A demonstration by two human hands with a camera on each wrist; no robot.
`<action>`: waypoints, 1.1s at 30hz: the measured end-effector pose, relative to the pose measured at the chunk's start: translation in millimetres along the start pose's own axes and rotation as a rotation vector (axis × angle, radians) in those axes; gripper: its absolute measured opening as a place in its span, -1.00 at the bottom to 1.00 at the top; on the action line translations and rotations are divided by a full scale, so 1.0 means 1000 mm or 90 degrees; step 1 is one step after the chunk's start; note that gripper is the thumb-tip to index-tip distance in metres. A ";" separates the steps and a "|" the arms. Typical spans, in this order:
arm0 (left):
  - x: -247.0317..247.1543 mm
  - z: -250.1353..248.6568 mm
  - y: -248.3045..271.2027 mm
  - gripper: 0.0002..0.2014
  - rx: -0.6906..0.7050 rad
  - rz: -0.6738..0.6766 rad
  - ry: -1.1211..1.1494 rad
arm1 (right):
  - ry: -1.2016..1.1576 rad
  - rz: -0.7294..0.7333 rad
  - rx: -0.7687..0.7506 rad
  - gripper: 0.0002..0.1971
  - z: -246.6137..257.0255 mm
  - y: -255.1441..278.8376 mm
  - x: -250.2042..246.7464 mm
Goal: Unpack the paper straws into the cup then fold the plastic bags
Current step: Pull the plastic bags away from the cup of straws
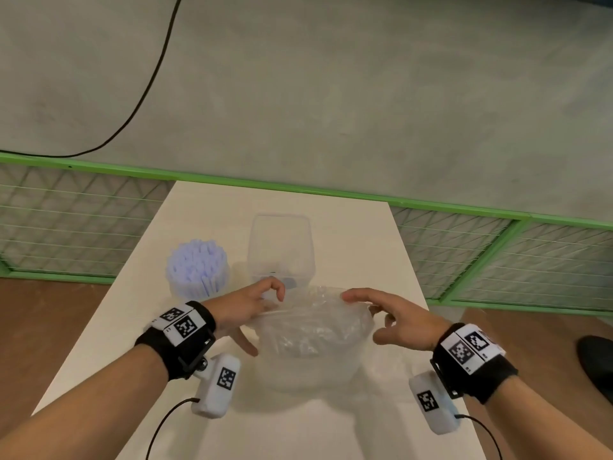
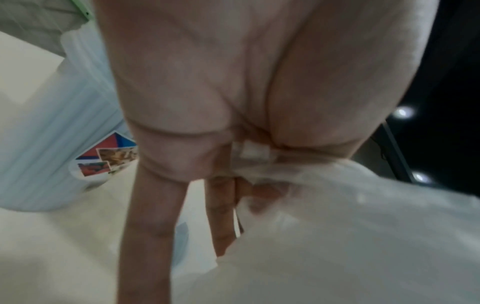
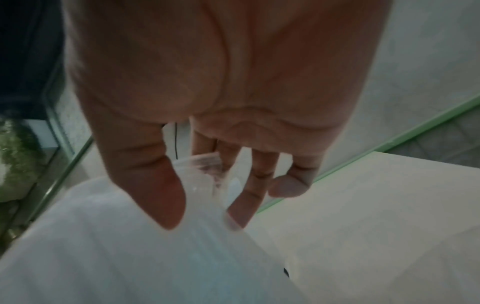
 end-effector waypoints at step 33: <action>0.010 0.039 0.009 -0.65 0.325 -0.199 -0.196 | -0.199 -0.284 -0.141 -0.75 -0.021 -0.007 0.030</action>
Point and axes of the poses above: each hand's wrist, its own y-axis away from the middle knuckle, its own x-axis out of the palm, z = x × y, the point moved 6 cm from there along -y, towards the middle knuckle, and after that the axes turned 13 degrees about z, right-handed, at the moved point
